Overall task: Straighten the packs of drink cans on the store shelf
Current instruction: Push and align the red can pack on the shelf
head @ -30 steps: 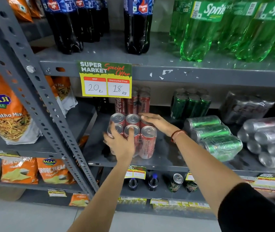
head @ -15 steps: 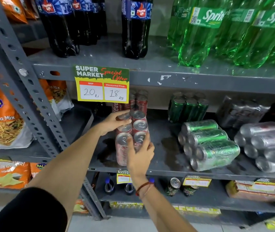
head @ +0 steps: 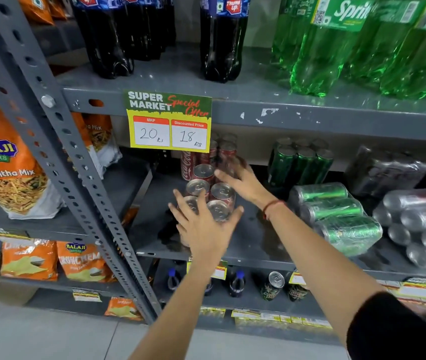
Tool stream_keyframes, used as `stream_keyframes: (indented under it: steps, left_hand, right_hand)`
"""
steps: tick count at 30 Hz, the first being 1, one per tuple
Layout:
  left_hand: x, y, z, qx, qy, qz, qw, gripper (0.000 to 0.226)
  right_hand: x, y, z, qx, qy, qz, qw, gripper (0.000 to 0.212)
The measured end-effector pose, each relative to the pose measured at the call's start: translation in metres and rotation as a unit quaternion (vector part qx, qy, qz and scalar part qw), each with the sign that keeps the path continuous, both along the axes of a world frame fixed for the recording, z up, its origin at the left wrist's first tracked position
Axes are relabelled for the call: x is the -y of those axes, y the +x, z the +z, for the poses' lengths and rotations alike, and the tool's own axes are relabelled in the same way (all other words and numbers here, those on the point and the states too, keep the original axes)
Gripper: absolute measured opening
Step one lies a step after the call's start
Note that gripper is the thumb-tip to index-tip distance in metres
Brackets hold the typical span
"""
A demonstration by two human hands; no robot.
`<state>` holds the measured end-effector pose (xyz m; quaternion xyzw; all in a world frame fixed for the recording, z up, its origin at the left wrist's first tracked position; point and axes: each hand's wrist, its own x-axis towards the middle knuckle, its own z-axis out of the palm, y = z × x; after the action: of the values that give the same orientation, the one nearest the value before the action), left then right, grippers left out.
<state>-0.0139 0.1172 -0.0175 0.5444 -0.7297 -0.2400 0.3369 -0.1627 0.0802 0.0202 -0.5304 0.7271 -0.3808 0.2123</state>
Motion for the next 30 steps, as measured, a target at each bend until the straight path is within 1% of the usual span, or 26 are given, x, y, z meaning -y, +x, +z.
stream_keyframes:
  steps: [2, 3, 5, 7, 9, 11, 13, 14, 16, 20, 23, 27, 30]
  left_hand:
    - [-0.008, -0.005, -0.008, 0.032, 0.008, 0.006, 0.999, 0.107]
    - [-0.008, -0.006, -0.010, 0.035, 0.008, 0.012, 0.999, 0.109]
    - [-0.003, -0.006, -0.014, 0.028, 0.003, 0.019, 0.999, 0.107]
    - [0.004, -0.003, -0.016, 0.034, -0.006, 0.008, 0.999, 0.103]
    - [0.017, 0.006, -0.018, 0.046, -0.023, -0.022, 0.998, 0.103]
    - [0.035, 0.020, -0.015, 0.032, -0.044, -0.069, 0.996, 0.104]
    - [0.055, 0.036, -0.009, 0.035, -0.057, -0.123, 0.990, 0.105]
    - [0.066, 0.043, -0.005, 0.048, -0.050, -0.154, 0.986, 0.106]
    - [0.088, 0.054, 0.003, 0.082, -0.006, -0.218, 0.972, 0.109]
    - [0.123, 0.063, 0.024, 0.177, 0.064, -0.300, 0.935, 0.110]
    - [0.136, 0.059, 0.032, 0.223, 0.069, -0.327, 0.916, 0.112]
    - [0.141, 0.055, 0.028, 0.206, 0.032, -0.338, 0.918, 0.113]
    - [0.142, 0.051, 0.023, 0.185, 0.032, -0.327, 0.926, 0.113]
  right_hand:
    - [0.016, -0.004, -0.001, -0.065, 0.066, 0.104, 0.990, 0.063]
    - [0.021, -0.004, -0.003, -0.112, 0.085, 0.135, 0.981, 0.060]
    - [0.026, -0.006, -0.007, -0.177, 0.086, 0.152, 0.968, 0.056]
    - [0.025, -0.006, -0.009, -0.210, 0.071, 0.140, 0.965, 0.054]
    - [0.024, -0.005, -0.012, -0.230, 0.080, 0.115, 0.963, 0.055]
    - [0.022, -0.002, -0.015, -0.248, 0.104, 0.085, 0.959, 0.057]
    - [0.017, 0.003, -0.019, -0.270, 0.102, 0.047, 0.956, 0.060]
    - [0.013, 0.007, -0.021, -0.281, 0.089, 0.023, 0.955, 0.061]
    - [0.004, 0.018, -0.028, -0.300, 0.055, -0.025, 0.952, 0.062]
    - [-0.013, 0.054, -0.039, -0.292, 0.021, -0.127, 0.948, 0.069]
    - [-0.022, 0.073, -0.044, -0.277, 0.025, -0.170, 0.945, 0.075]
    - [-0.019, 0.079, -0.038, -0.248, 0.032, -0.198, 0.948, 0.074]
    - [-0.024, 0.082, -0.038, -0.233, 0.032, -0.197, 0.952, 0.073]
